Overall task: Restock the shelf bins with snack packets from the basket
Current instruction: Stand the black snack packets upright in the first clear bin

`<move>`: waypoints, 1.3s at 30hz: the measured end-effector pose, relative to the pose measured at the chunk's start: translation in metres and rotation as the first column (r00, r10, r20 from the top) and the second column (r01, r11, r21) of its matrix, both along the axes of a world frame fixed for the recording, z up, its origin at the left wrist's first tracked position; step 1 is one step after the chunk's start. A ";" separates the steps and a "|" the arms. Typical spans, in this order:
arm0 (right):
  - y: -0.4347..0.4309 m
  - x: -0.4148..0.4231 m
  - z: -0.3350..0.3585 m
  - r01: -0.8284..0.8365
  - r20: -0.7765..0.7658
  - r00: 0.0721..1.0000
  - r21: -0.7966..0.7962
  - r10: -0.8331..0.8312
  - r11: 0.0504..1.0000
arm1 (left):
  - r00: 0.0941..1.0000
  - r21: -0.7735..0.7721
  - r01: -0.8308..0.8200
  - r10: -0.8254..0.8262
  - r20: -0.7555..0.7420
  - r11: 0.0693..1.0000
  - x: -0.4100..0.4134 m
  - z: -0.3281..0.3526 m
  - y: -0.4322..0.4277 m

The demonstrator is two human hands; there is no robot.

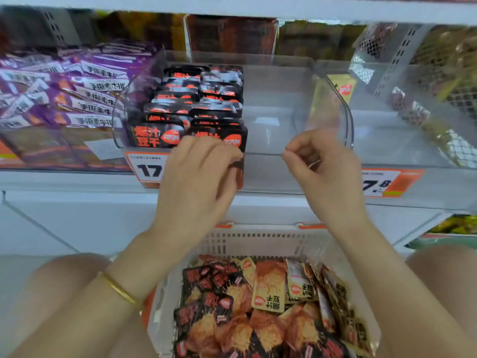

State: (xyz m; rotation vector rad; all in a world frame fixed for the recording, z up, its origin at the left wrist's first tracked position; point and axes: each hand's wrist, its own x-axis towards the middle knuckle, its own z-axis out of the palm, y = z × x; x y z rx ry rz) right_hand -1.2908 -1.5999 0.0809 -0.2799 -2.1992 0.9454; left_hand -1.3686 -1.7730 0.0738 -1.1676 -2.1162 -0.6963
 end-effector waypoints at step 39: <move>0.048 0.089 -0.055 0.181 0.540 0.757 -0.715 0.369 0.676 | 0.749 -0.320 0.397 -0.102 0.655 0.860 0.056 -0.037 0.079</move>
